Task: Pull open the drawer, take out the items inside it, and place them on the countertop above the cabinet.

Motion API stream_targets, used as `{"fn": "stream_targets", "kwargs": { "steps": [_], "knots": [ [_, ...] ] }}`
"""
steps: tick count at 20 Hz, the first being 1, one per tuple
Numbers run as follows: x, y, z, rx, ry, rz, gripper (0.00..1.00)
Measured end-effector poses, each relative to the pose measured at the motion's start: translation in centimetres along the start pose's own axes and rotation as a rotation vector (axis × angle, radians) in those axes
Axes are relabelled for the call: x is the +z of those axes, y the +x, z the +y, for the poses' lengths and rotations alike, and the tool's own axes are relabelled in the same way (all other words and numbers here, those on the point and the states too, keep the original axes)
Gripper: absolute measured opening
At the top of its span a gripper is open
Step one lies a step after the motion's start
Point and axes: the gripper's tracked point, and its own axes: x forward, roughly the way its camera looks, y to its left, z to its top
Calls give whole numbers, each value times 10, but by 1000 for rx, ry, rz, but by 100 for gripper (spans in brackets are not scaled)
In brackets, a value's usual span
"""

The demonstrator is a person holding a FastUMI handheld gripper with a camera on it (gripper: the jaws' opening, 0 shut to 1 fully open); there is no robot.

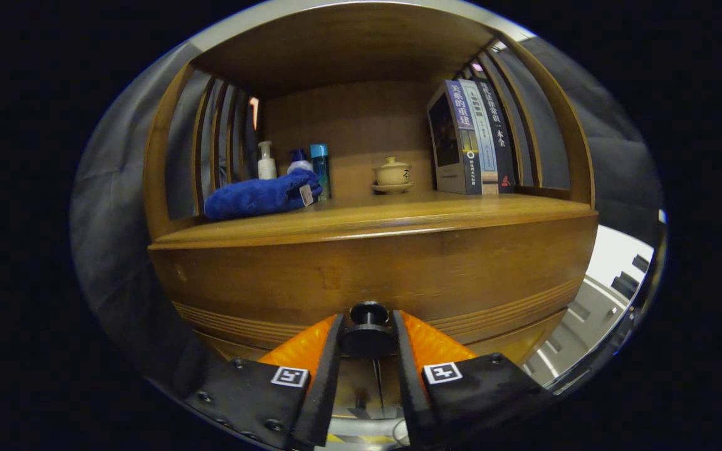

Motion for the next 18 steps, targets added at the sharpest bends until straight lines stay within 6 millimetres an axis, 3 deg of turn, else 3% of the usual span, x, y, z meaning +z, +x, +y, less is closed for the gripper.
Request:
{"fn": "stream_targets", "kwargs": {
  "steps": [3,6,9,18],
  "knots": [
    [-11,1,-4,-46,-112,47,46],
    [-8,0,1,-32,2,40,38],
    [-10,-4,-2,-45,-15,53,36],
    [-24,-62,-1,-28,1,70,35]
  ]
}}
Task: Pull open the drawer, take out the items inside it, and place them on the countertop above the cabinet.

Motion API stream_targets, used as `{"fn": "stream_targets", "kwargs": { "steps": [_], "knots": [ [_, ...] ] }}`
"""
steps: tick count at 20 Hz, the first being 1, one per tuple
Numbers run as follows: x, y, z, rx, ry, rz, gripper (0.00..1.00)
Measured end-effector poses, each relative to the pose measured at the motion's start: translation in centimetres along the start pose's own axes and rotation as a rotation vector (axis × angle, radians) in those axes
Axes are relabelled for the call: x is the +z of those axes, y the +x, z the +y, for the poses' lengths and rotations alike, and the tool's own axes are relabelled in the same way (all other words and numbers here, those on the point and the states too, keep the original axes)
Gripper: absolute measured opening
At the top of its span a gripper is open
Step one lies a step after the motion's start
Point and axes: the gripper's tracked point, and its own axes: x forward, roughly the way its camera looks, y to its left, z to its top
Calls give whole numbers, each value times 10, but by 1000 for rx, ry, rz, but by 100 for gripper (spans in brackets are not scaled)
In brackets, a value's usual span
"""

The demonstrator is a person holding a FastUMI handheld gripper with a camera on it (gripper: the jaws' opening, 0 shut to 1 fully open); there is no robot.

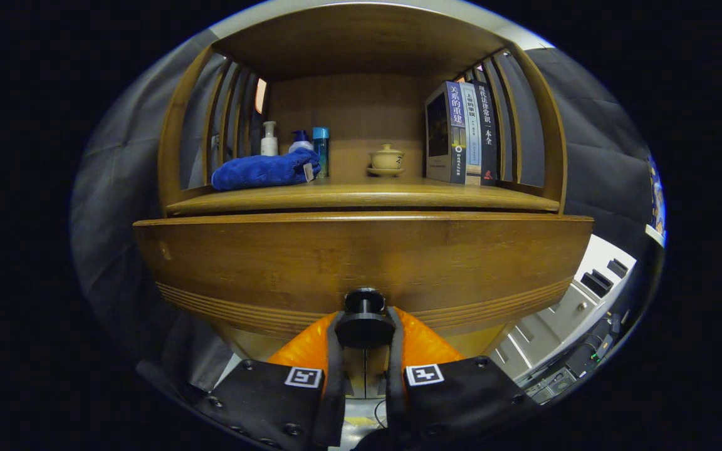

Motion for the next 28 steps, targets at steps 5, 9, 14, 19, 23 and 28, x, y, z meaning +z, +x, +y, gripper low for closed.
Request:
{"fn": "stream_targets", "kwargs": {
  "steps": [5,9,14,19,23,28],
  "knots": [
    [-8,-27,0,-1,24,18,35],
    [-12,-42,1,-12,41,34,29],
    [-19,-63,2,-5,41,45,30],
    [-40,-96,2,0,14,80,30],
    [-57,-134,4,12,5,105,29],
    [-57,-136,4,3,-17,92,29]
  ]
}}
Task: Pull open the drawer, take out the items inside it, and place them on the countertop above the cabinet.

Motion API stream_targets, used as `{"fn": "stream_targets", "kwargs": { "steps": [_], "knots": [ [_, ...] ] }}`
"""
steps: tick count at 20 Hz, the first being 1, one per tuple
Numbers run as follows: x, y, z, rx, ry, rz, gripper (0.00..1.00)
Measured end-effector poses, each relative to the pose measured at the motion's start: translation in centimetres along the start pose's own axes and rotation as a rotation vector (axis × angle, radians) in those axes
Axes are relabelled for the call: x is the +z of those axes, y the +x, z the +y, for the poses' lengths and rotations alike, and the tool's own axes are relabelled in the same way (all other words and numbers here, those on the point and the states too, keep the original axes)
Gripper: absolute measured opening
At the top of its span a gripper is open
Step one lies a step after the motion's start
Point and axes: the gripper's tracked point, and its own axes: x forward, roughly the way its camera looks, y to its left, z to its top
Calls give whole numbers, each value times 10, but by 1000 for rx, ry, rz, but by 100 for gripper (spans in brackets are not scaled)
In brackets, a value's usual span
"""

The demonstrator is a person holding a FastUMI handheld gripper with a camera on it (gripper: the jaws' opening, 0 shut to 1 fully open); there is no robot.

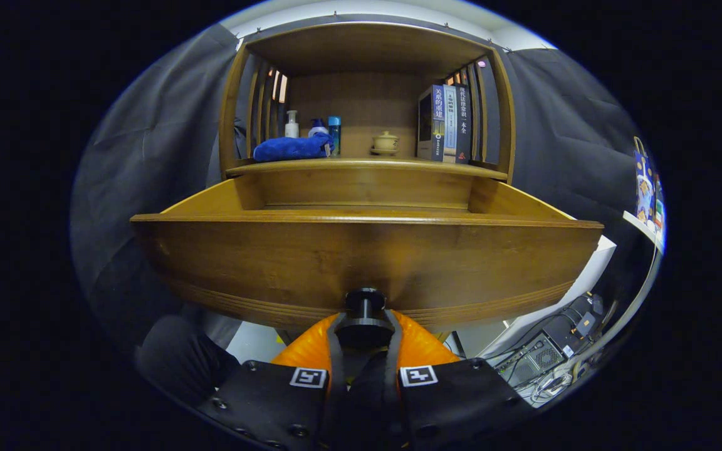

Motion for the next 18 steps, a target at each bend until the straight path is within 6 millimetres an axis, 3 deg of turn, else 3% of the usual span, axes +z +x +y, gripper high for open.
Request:
{"fn": "stream_targets", "kwargs": {
  "steps": [5,8,13,18],
  "knots": [
    [1,8,-9,4,37,9,29],
    [0,6,-11,23,11,43,47],
    [38,-21,-4,67,60,5,99],
    [100,-40,-6,96,17,-74,99]
  ]
}}
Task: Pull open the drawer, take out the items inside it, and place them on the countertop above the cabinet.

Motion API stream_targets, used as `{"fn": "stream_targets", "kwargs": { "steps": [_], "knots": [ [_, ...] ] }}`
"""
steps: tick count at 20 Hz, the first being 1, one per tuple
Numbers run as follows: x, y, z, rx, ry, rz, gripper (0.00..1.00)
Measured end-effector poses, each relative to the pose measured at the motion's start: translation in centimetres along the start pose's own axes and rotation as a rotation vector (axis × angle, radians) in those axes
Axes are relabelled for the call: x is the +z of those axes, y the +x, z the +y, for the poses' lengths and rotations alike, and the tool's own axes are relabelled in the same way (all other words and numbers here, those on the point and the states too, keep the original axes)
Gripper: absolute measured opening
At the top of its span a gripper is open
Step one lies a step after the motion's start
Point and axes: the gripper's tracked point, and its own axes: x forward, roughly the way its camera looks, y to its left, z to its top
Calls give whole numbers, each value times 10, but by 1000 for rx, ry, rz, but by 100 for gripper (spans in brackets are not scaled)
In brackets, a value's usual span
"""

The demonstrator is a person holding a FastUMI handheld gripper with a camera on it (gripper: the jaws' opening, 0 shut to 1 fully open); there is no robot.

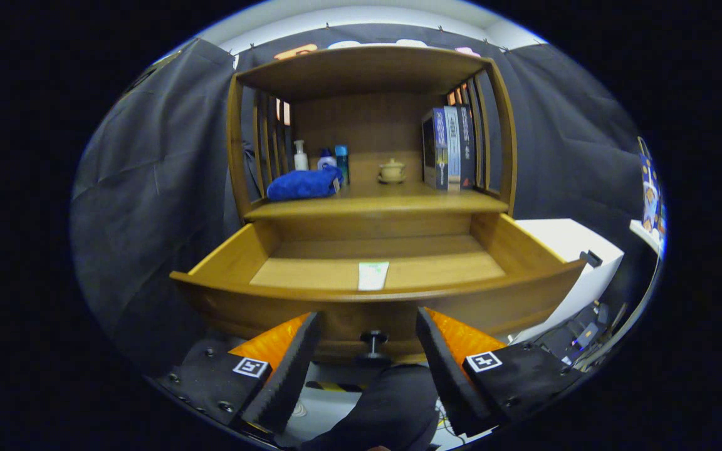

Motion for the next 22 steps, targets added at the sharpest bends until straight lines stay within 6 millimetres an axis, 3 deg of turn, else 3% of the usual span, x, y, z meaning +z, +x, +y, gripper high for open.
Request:
{"fn": "stream_targets", "kwargs": {
  "steps": [5,8,11,14,18,22],
  "knots": [
    [44,25,-4,30,-6,-20,99],
    [62,53,-3,55,39,20,99],
    [68,89,-4,60,84,106,99],
    [54,124,-4,49,75,238,99],
    [15,163,2,35,28,436,99],
    [-19,185,-1,-8,3,596,100]
  ]
}}
